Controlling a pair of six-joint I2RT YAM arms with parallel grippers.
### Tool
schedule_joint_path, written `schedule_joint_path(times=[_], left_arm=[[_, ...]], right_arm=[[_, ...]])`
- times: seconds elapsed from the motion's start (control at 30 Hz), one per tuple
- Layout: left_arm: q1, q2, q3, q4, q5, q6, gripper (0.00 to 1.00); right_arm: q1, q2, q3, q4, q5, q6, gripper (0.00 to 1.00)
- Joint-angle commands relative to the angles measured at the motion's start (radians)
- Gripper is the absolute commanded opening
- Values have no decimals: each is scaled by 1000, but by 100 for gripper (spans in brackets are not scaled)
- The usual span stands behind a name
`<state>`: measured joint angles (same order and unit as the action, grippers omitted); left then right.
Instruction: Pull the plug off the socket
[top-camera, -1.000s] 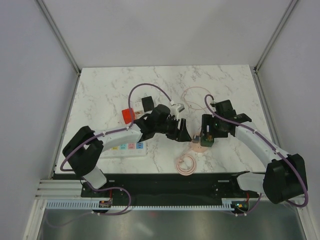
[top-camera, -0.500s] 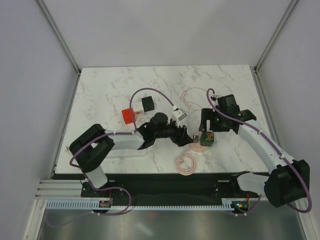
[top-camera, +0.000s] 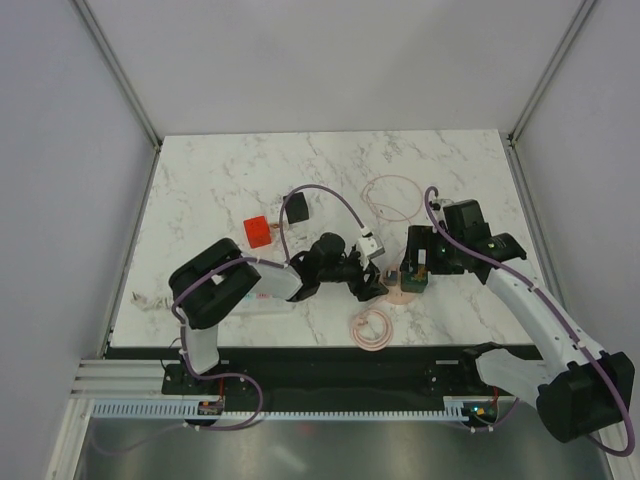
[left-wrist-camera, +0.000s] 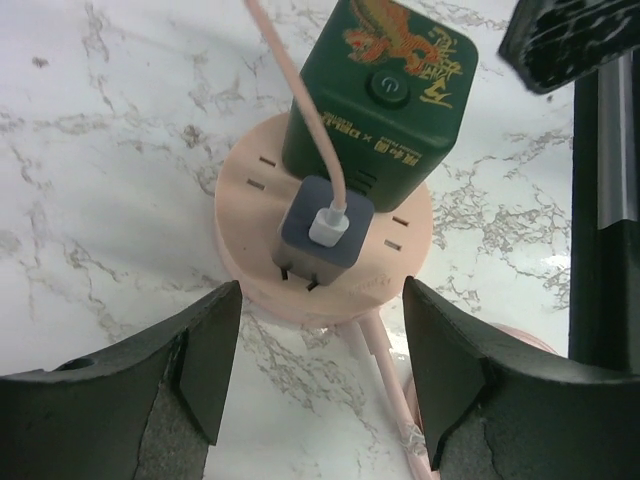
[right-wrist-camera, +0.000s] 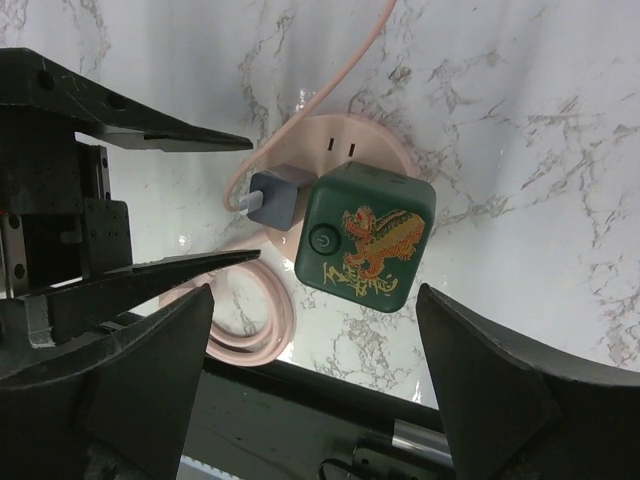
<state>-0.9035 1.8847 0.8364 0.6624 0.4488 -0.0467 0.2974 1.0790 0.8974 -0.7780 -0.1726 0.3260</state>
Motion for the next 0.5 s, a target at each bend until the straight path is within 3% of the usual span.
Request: schedule_joint_path(times=[0.0, 0.17, 0.47], left_arm=[[-20, 4, 23, 118, 11, 146, 72], [-29, 45, 29, 160, 31, 196, 70], [-35, 82, 44, 190, 44, 245, 62]], right_arm=[[3, -21, -8, -14, -27, 18, 91], [3, -30, -29, -9, -73, 53, 91], [2, -93, -78, -26, -7, 126, 87]])
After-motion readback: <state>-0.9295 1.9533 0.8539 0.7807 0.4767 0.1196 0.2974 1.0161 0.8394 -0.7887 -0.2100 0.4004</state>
